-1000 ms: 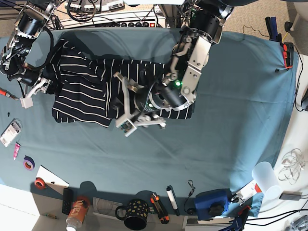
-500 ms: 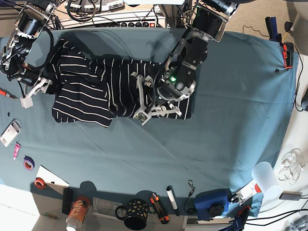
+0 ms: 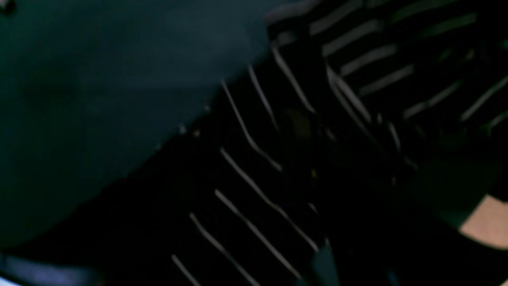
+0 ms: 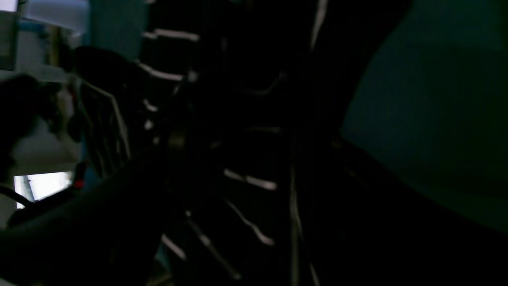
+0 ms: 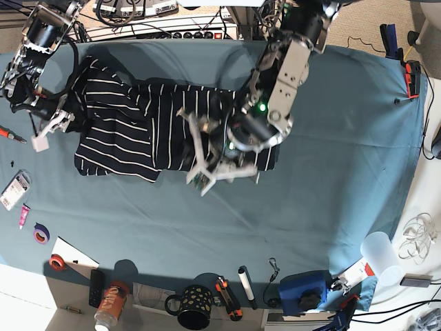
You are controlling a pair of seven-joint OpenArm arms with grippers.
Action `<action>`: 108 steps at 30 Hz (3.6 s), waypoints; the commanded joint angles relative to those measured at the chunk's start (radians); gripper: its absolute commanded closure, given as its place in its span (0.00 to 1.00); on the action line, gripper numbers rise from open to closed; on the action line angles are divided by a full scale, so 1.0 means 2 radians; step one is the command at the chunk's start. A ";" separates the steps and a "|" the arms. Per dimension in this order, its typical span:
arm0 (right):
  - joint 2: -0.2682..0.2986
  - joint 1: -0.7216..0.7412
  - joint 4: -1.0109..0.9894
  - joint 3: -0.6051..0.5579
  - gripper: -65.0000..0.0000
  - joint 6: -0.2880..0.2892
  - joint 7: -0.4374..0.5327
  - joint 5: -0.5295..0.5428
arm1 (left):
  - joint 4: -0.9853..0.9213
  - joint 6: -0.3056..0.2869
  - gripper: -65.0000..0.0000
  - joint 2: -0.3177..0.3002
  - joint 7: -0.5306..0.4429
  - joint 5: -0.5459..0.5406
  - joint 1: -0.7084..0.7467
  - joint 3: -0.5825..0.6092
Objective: Layout the t-shirt on the table in an organized manner, then fold the t-shirt properly
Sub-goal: 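Fold the hem end with left gripper toward the right gripper, then release the folded hem and withdraw left gripper, then press and fold the shirt bundle over with right gripper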
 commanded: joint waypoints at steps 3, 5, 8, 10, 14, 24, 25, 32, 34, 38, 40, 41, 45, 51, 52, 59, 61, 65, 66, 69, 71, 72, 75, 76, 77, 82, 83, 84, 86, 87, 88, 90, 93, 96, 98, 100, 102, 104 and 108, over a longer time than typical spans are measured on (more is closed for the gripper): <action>0.013 0.008 0.006 0.002 0.44 0.001 0.007 0.026 | 0.008 0.000 0.64 -0.001 0.003 -0.004 -0.002 0.000; 0.008 0.008 0.006 0.002 0.44 0.001 0.007 0.026 | 0.008 0.000 0.64 -0.005 0.005 -0.004 0.002 0.000; -0.009 0.008 0.006 0.002 0.44 0.001 0.007 0.008 | 0.008 0.000 0.64 -0.008 0.012 -0.004 0.002 0.000; -0.026 0.008 0.006 0.002 0.44 0.001 0.007 -0.025 | 0.008 0.000 0.64 -0.011 0.013 -0.004 0.002 0.000; -0.047 0.007 0.006 0.002 0.44 0.001 0.007 -0.060 | 0.020 0.000 0.64 -0.012 0.029 0.003 0.003 0.000; -0.058 0.011 0.006 0.002 0.80 0.001 0.007 -0.076 | 0.063 0.024 0.64 -0.023 0.018 0.061 0.039 0.000; -0.058 0.011 0.006 0.002 0.83 0.001 0.007 -0.082 | 0.064 0.025 0.64 -0.025 0.017 0.063 0.039 0.000; -0.033 0.014 0.010 0.002 1.00 0.001 0.007 -0.138 | 0.068 0.028 0.64 -0.031 0.019 0.068 0.043 -0.014; -0.013 0.019 0.014 0.002 1.00 0.001 0.008 -0.172 | 0.069 0.028 0.64 -0.031 0.019 0.064 0.046 -0.028; 0.028 0.051 0.017 0.002 1.00 0.001 0.061 -0.247 | 0.070 0.026 0.64 -0.031 0.019 0.037 0.053 -0.069; 0.044 0.069 0.017 0.002 1.00 0.001 0.072 -0.271 | 0.070 0.022 0.66 -0.031 0.019 0.015 0.056 -0.090; 0.051 0.077 0.017 0.002 1.00 0.001 0.076 -0.279 | 0.070 0.022 0.68 -0.031 0.019 0.006 0.057 -0.101; 0.066 0.102 0.019 0.002 1.00 0.001 0.077 -0.308 | 0.070 0.022 0.81 -0.031 0.023 -0.010 0.059 -0.140; 0.053 0.101 0.066 0.002 1.00 -0.001 0.046 -0.331 | 0.070 0.023 1.00 -0.031 0.023 -0.009 0.059 -0.221; 0.048 0.096 0.083 0.002 1.00 -0.001 0.044 -0.331 | 0.070 0.023 1.00 -0.031 0.023 -0.009 0.060 -0.238; -0.009 0.034 0.255 0.002 1.00 -0.016 0.037 -0.347 | 0.070 0.014 1.00 -0.057 0.022 -0.072 0.060 -0.374; -0.028 0.016 0.297 0.002 1.00 -0.020 0.037 -0.347 | 0.070 -0.020 1.00 -0.080 0.025 -0.106 0.060 -0.412; -0.054 -0.015 0.360 0.002 1.00 -0.030 0.037 -0.344 | 0.070 -0.066 1.00 -0.132 0.031 -0.177 0.074 -0.475; -0.060 -0.022 0.374 0.002 1.00 -0.032 0.037 -0.344 | 0.070 -0.069 1.00 -0.144 0.031 -0.193 0.080 -0.488; -0.074 -0.040 0.420 0.002 1.00 -0.033 0.034 -0.330 | 0.070 -0.070 1.00 -0.179 0.031 -0.228 0.101 -0.525; -0.085 -0.049 0.450 0.002 1.00 -0.033 0.022 -0.306 | 0.070 -0.070 1.00 -0.200 0.031 -0.242 0.116 -0.547; -0.090 -0.051 0.464 0.002 1.00 -0.033 0.014 -0.295 | 0.070 -0.070 1.00 -0.208 0.031 -0.248 0.122 -0.556; -0.101 -0.051 0.496 -0.006 1.00 -0.033 0.007 -0.284 | 0.070 -0.070 1.00 -0.227 0.031 -0.266 0.134 -0.576; -0.103 -0.051 0.501 -0.014 1.00 -0.033 0.007 -0.285 | 0.070 -0.070 1.00 -0.231 0.031 -0.272 0.137 -0.581; -0.102 -0.051 0.501 -0.027 1.00 -0.033 0.007 -0.287 | 0.070 -0.070 1.00 -0.233 0.031 -0.276 0.138 -0.584; -0.102 -0.051 0.500 -0.134 1.00 -0.049 0.017 -0.365 | 0.070 -0.070 1.00 -0.235 0.031 -0.277 0.138 -0.586; -0.102 -0.051 0.500 -0.157 1.00 -0.052 0.023 -0.378 | 0.070 -0.070 1.00 -0.235 0.030 -0.277 0.138 -0.586; -0.102 -0.051 0.500 -0.179 1.00 -0.053 0.031 -0.389 | 0.070 -0.070 1.00 -0.235 0.030 -0.277 0.138 -0.586; -0.102 -0.051 0.500 -0.220 1.00 -0.060 0.040 -0.407 | 0.070 -0.070 1.00 -0.235 0.030 -0.277 0.138 -0.586; -0.102 -0.051 0.500 -0.238 1.00 -0.062 0.040 -0.414 | 0.070 -0.070 1.00 -0.235 0.030 -0.277 0.138 -0.586; -0.102 -0.051 0.500 -0.256 1.00 -0.066 0.040 -0.424 | 0.070 -0.070 1.00 -0.235 0.030 -0.277 0.138 -0.586; -0.102 -0.051 0.500 -0.286 1.00 -0.067 0.039 -0.453 | 0.070 -0.070 1.00 -0.235 0.030 -0.277 0.138 -0.586; -0.102 -0.051 0.500 -0.315 1.00 -0.068 0.043 -0.492 | 0.070 -0.070 1.00 -0.235 0.030 -0.277 0.138 -0.586; -0.102 -0.055 0.500 -0.323 1.00 -0.066 0.046 -0.499 | 0.070 -0.070 1.00 -0.235 0.031 -0.277 0.138 -0.586; -0.102 -0.063 0.500 -0.323 0.92 -0.064 0.058 -0.499 | 0.070 -0.070 1.00 -0.235 0.031 -0.277 0.138 -0.586; -0.102 -0.071 0.500 -0.323 0.72 -0.065 0.073 -0.499 | 0.070 -0.070 1.00 -0.235 0.030 -0.277 0.138 -0.586; -0.102 -0.073 0.500 -0.323 0.64 -0.066 0.075 -0.484 | 0.070 -0.070 1.00 -0.235 0.029 -0.277 0.141 -0.586; -0.102 -0.070 0.501 -0.323 0.64 -0.067 0.057 -0.447 | 0.069 -0.070 1.00 -0.235 0.029 -0.277 0.143 -0.586; -0.102 -0.059 0.507 -0.323 0.64 -0.066 0.026 -0.372 | 0.068 -0.070 1.00 -0.235 0.029 -0.277 0.143 -0.587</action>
